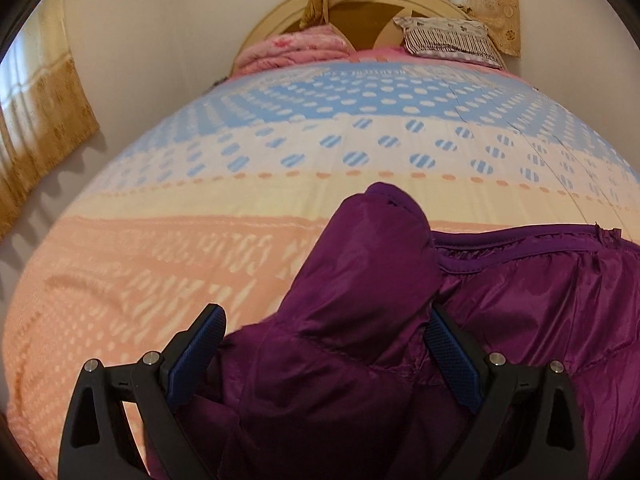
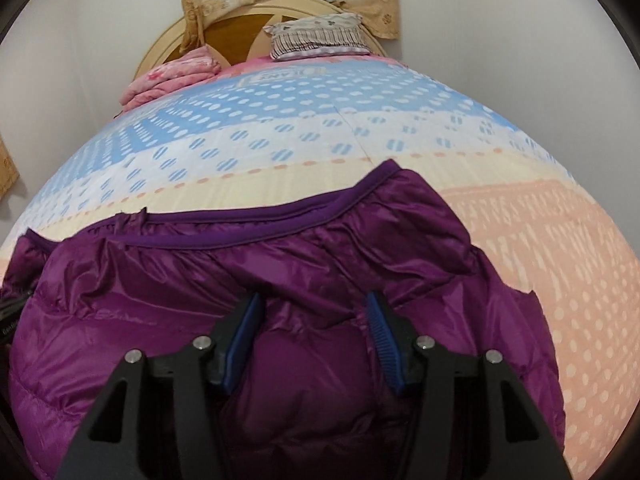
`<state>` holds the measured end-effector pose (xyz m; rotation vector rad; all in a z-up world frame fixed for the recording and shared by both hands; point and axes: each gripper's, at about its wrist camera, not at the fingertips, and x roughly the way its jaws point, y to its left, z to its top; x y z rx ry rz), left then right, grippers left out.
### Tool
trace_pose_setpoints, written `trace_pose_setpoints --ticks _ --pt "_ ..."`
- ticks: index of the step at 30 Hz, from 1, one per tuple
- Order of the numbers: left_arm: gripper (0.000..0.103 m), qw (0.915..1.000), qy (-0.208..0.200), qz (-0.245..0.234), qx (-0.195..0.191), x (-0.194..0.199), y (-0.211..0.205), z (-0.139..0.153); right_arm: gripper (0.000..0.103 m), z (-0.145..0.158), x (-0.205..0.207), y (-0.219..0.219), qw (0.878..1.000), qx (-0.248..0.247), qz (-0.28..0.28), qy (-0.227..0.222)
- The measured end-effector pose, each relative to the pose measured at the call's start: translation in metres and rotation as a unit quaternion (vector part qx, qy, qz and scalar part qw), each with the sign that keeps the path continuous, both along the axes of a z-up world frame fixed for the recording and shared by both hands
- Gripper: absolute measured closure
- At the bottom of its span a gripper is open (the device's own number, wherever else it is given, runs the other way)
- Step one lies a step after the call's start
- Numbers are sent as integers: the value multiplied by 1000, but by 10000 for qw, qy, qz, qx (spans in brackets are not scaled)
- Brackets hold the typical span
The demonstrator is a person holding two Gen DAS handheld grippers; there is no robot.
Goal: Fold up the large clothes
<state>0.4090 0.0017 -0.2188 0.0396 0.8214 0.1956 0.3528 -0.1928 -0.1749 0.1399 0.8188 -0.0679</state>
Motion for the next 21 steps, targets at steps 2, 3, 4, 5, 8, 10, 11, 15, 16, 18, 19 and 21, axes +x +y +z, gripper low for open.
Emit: trace_pose_setpoints --ticks 2,3,4,5,8,10,11,15,16,18,19,21 --pt "3 9999 81 0 -132 1 4 -2 47 -2 3 0 10000 4 -13 34" --pt "2 9998 106 5 -146 1 4 -3 46 -3 4 1 10000 -19 -16 56" --pt "2 9998 122 6 -136 1 4 -3 46 -4 4 2 10000 -44 -17 75" --pt "2 9999 127 8 -116 1 3 -3 46 -4 4 3 9999 -71 -23 100" --pt "1 9999 152 18 -58 3 2 -4 46 -7 5 3 9998 -144 -71 155" --pt "1 9998 167 12 -61 4 2 -4 46 -8 6 4 9995 -215 -102 193" --pt "1 9998 178 9 -64 4 2 -5 46 -9 6 4 9994 -241 -115 204" --pt "1 9998 205 1 -53 3 3 -5 46 -10 7 4 9991 -310 -145 252" --pt "1 9998 208 1 -44 3 3 -6 46 -11 7 4 9991 -313 -146 263" --pt "1 9998 208 0 -32 4 3 -6 45 -12 7 4 9990 -324 -147 278" --pt "1 9998 208 -3 -36 4 3 -6 45 -12 7 4 9989 -337 -145 294" --pt "1 9998 215 -5 -23 5 4 -6 45 -13 8 5 9987 -365 -139 317"
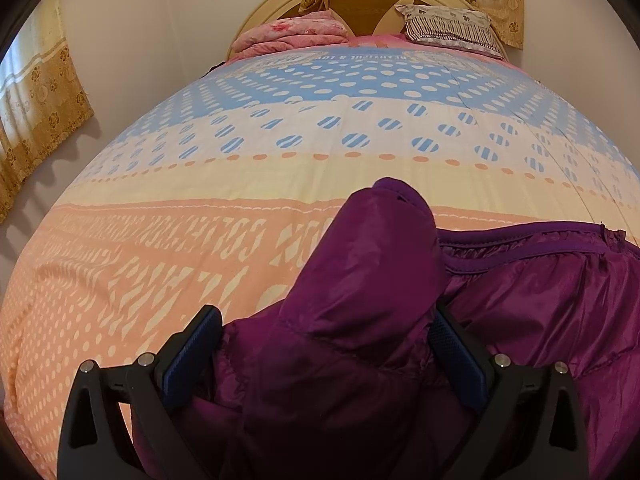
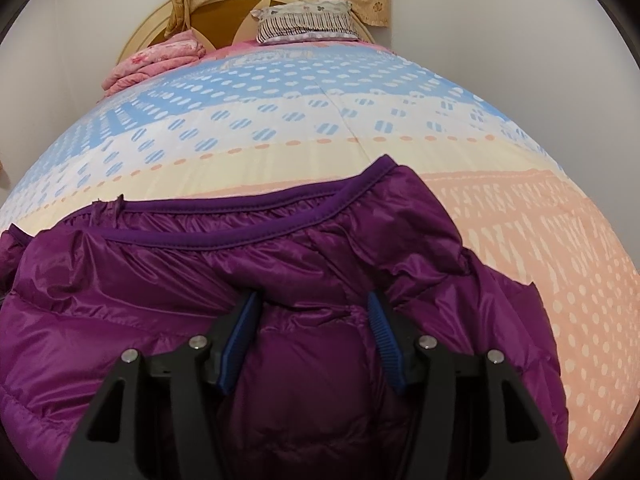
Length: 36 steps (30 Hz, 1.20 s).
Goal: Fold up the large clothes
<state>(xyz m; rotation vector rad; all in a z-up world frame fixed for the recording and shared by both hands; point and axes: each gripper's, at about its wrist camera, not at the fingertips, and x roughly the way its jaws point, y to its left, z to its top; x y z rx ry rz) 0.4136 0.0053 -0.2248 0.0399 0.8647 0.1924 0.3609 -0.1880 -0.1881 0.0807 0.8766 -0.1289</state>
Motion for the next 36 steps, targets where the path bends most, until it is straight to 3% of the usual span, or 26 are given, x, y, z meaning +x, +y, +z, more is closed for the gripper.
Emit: trace_pose_setpoints --ticks 5,9,11,14,17,20,30,36 --pt "1 9996 30 226 137 -12 -1 18 43 4 0 2 9999 -77 34 115" --pt "1 9970 -738 183 -159 -46 -13 61 40 37 -19 6 9991 138 -239 -314" --pt "1 9952 -939 203 184 -51 -32 69 40 51 -22 24 9985 82 -130 -523" --pt "1 9921 -867 308 851 -45 -56 60 40 53 -18 53 9981 -195 29 -581" --pt "1 9925 -562 319 1039 -37 -65 36 40 35 -12 65 9987 -297 18 -407" --pt "1 9941 -343 337 974 -31 -63 15 40 17 -10 65 9992 -287 -24 -280" --pt "1 9933 -167 346 1089 -24 -71 3 35 7 -6 64 9994 -302 -41 -139" --pt "1 9920 -139 356 1202 -20 -75 0 34 3 -3 71 9984 -565 -56 -34"
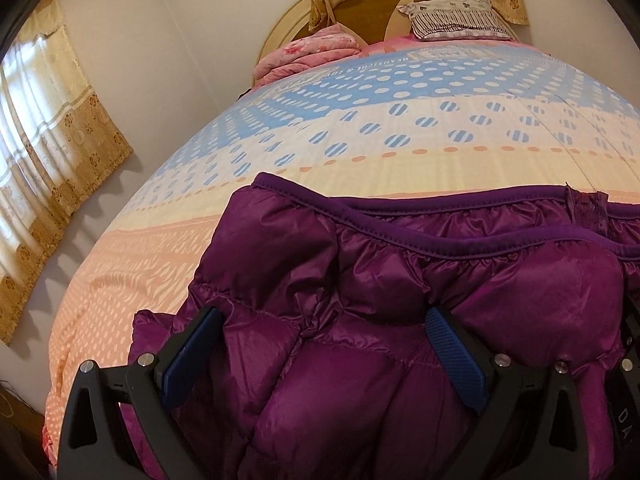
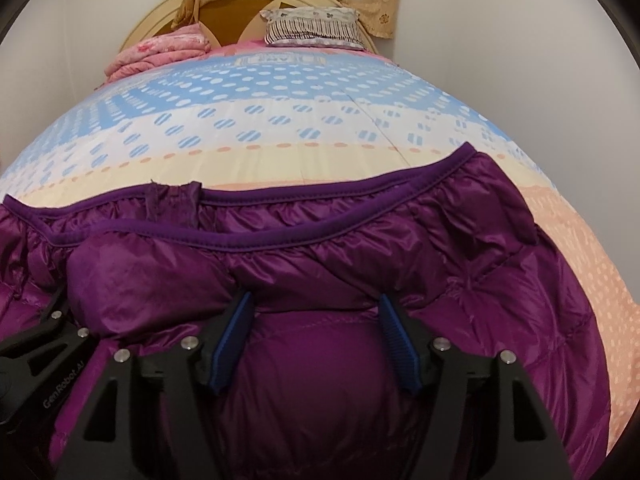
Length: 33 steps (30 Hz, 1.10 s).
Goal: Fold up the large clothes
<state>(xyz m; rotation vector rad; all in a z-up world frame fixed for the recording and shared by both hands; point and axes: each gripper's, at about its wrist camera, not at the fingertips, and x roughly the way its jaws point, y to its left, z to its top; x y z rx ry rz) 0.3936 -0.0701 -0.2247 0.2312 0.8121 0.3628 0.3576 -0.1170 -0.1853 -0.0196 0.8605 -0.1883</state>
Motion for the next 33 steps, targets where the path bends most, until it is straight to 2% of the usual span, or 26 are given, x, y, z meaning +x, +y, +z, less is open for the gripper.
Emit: trace_pose_setpoints --ticks 10,11,13,15,17,18,20,23,25,33 --pt "1 9998 81 -35 -179 4 3 -1 33 -2 1 6 9998 -206 -21 68" --pt "1 9997 98 -70 -223 3 4 1 33 -1 1 6 9997 -216 -15 73" --pt "1 9979 202 -231 -568 -11 15 13 33 3 -3 2 9999 -76 66 79" --pt "1 9964 -92 -278 -795 -39 28 32 33 16 -22 -1 9997 100 198 -66" --pt "1 9956 -489 -278 -748 -69 38 47 32 32 -49 4 9986 169 337 -363" --pt "1 9951 -606 -231 -746 -81 42 49 26 38 -63 9 9975 183 478 -494" --pt "1 9957 -513 -194 -743 -89 45 39 21 38 -84 19 9963 168 600 -596" --pt "1 9979 -176 -117 -608 -87 41 10 21 19 -88 31 9966 27 707 -429" --pt "1 9969 -473 -142 -608 -95 40 8 21 8 -90 35 9955 -253 779 -484" --pt "1 9972 -445 -200 -565 -96 37 6 16 -4 -87 40 9942 -632 765 -409"
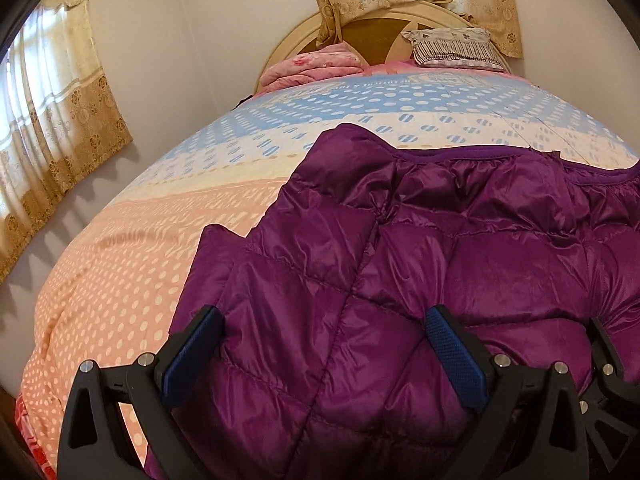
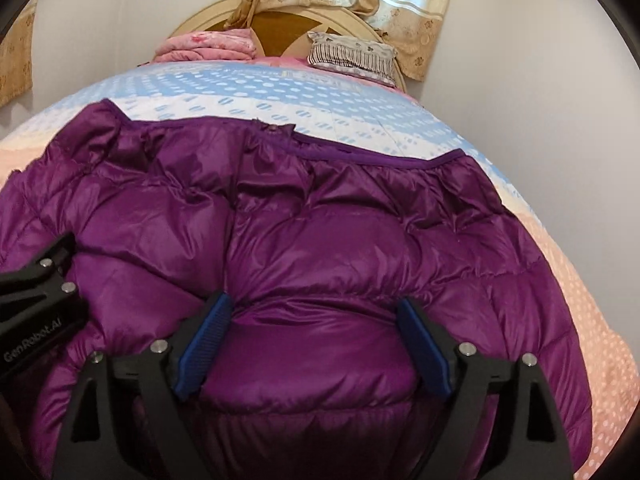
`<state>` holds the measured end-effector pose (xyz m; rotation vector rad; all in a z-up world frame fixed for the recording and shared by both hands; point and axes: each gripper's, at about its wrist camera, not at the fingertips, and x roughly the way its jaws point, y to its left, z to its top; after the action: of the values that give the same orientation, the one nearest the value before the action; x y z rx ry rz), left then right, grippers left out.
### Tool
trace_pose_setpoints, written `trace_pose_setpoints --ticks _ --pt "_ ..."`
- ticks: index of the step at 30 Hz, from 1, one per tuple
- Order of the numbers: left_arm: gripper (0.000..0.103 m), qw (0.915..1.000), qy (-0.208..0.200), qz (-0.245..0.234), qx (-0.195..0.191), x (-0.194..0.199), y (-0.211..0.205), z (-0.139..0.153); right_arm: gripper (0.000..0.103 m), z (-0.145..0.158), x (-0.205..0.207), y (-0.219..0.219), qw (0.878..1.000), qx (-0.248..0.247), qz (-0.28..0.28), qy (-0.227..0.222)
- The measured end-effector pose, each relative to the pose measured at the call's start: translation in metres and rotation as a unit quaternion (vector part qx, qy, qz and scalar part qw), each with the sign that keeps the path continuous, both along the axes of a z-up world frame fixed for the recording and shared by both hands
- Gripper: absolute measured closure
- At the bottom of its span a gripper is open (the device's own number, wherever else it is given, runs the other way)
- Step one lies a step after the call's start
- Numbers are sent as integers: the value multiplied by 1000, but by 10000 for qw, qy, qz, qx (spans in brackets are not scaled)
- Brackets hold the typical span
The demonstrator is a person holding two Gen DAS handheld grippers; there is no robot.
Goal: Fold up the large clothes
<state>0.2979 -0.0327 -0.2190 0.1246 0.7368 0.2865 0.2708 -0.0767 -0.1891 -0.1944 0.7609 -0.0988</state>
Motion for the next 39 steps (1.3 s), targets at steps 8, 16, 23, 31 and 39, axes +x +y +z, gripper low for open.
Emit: trace_pose_setpoints --ticks 8,16,23,31,39 --pt "1 9987 -208 250 -392 -78 60 26 11 15 -24 -15 9988 467 160 -58" --pt "2 9836 99 400 -1757 -101 93 -6 0 7 -67 -9 9993 191 238 -213" --pt "82 9842 -36 -318 -1741 -97 76 4 0 -5 -64 -13 9996 141 170 -154" --pt "94 9907 -280 -254 -1309 -114 79 30 1 0 -68 5 9998 -66 141 -107" --pt "95 9918 -532 137 -1151 -120 114 63 0 0 -73 45 9978 67 626 -188"
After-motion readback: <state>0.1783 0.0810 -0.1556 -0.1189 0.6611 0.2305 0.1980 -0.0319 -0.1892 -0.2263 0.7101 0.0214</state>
